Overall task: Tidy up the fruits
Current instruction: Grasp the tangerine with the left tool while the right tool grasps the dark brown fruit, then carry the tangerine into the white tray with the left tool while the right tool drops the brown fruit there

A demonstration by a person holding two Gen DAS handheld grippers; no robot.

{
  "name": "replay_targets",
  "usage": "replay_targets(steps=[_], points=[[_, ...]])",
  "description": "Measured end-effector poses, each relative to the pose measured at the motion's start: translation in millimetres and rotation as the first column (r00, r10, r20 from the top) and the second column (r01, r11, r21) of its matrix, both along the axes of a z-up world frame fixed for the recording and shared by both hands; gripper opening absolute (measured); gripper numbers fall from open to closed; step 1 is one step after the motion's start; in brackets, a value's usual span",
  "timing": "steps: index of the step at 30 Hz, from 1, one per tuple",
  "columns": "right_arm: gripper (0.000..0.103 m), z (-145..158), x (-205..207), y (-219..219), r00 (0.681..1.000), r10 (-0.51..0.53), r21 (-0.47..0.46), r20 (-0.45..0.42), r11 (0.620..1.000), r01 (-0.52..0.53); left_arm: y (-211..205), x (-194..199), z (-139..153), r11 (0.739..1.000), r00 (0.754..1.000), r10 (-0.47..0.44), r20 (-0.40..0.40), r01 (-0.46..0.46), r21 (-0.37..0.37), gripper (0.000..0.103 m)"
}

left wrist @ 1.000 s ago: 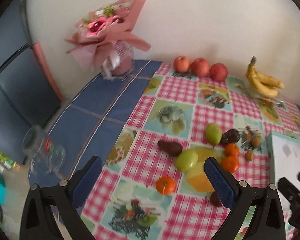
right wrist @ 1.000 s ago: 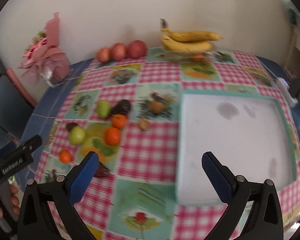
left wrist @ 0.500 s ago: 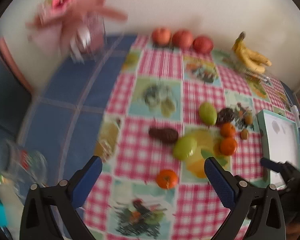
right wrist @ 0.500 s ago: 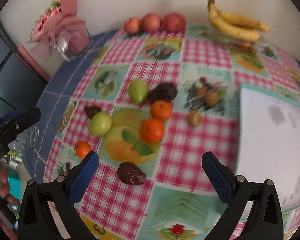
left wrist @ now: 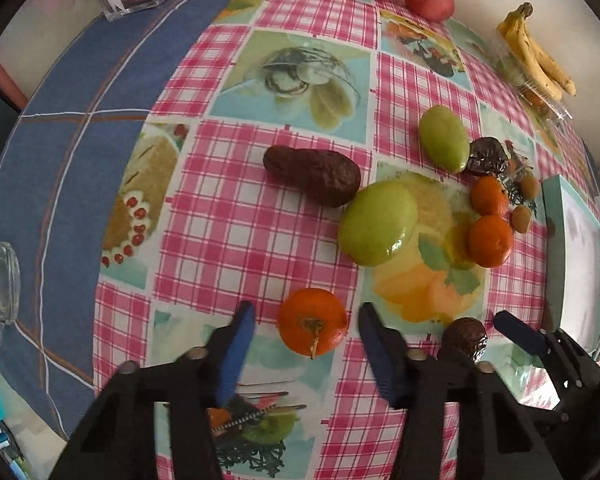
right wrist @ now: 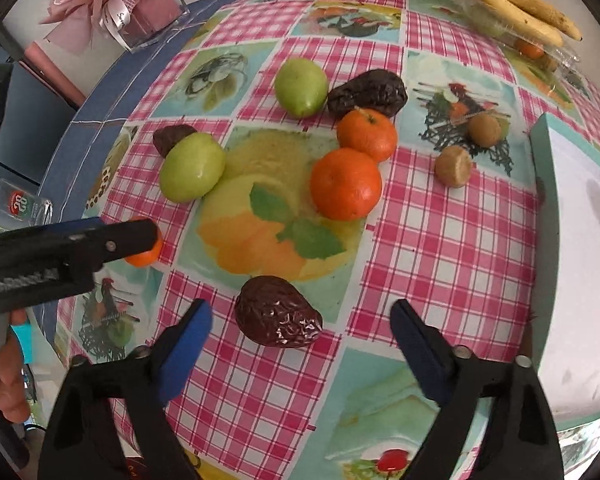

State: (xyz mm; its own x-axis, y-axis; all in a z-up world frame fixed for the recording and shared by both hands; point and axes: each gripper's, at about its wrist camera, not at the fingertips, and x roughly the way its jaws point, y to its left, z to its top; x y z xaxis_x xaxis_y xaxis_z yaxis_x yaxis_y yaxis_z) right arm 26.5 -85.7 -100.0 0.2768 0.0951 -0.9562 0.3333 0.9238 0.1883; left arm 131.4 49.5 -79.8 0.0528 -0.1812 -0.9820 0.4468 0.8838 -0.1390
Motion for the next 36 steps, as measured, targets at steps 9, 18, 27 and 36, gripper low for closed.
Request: replay_targets(steps=[9,18,27,36], points=[[0.046,3,0,1,1.000,0.007,0.058,0.026,0.998,-0.008,-9,-6,-4,1.000,1.000,0.016,-0.011,-0.016,0.017,0.038],[0.046,31,-12,-16,0.994,-0.049,0.095,0.099,0.995,0.039,-19,-18,42,1.000,0.999,0.011,0.041,-0.011,-0.002,0.038],[0.046,63,-33,-69,0.968,-0.185,0.039,0.169,0.983,0.181,-73,-32,83,0.998,0.994,-0.057,0.093,0.059,-0.027,0.038],[0.046,82,-78,-160,0.877,-0.425,-0.049,0.225,0.894,0.446,-167,-62,83,0.983,0.975,-0.182,0.129,0.182,0.014,0.038]])
